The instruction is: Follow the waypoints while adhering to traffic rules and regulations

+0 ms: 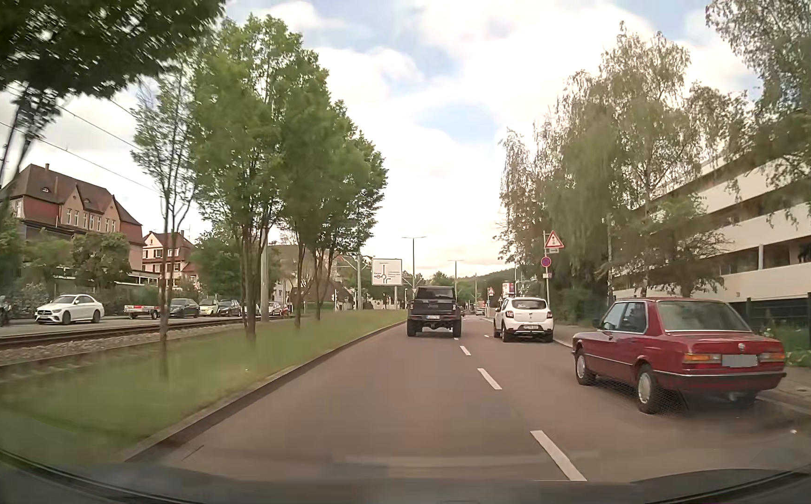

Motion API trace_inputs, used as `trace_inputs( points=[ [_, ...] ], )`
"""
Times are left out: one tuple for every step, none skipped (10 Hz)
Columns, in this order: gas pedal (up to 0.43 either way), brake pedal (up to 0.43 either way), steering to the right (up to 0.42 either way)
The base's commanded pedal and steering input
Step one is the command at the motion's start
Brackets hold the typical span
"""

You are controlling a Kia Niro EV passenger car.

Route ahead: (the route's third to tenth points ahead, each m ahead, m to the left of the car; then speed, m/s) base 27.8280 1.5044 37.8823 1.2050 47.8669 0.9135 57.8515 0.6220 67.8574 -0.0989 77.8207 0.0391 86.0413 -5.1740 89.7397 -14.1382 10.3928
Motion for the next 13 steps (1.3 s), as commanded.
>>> trace_inputs(
  points=[
    [0.098,0.000,0.005],
    [0.098,0.000,0.005],
    [0.098,0.000,0.005],
    [0.098,0.000,0.005],
    [0.098,0.000,0.005],
    [0.098,0.000,0.005],
    [0.098,0.000,0.005],
    [0.098,0.000,0.005],
    [0.098,0.000,0.006],
    [0.098,0.000,0.006],
    [0.098,0.000,0.006],
    [0.098,0.000,0.006],
    [0.087,0.000,0.006]
  ],
)
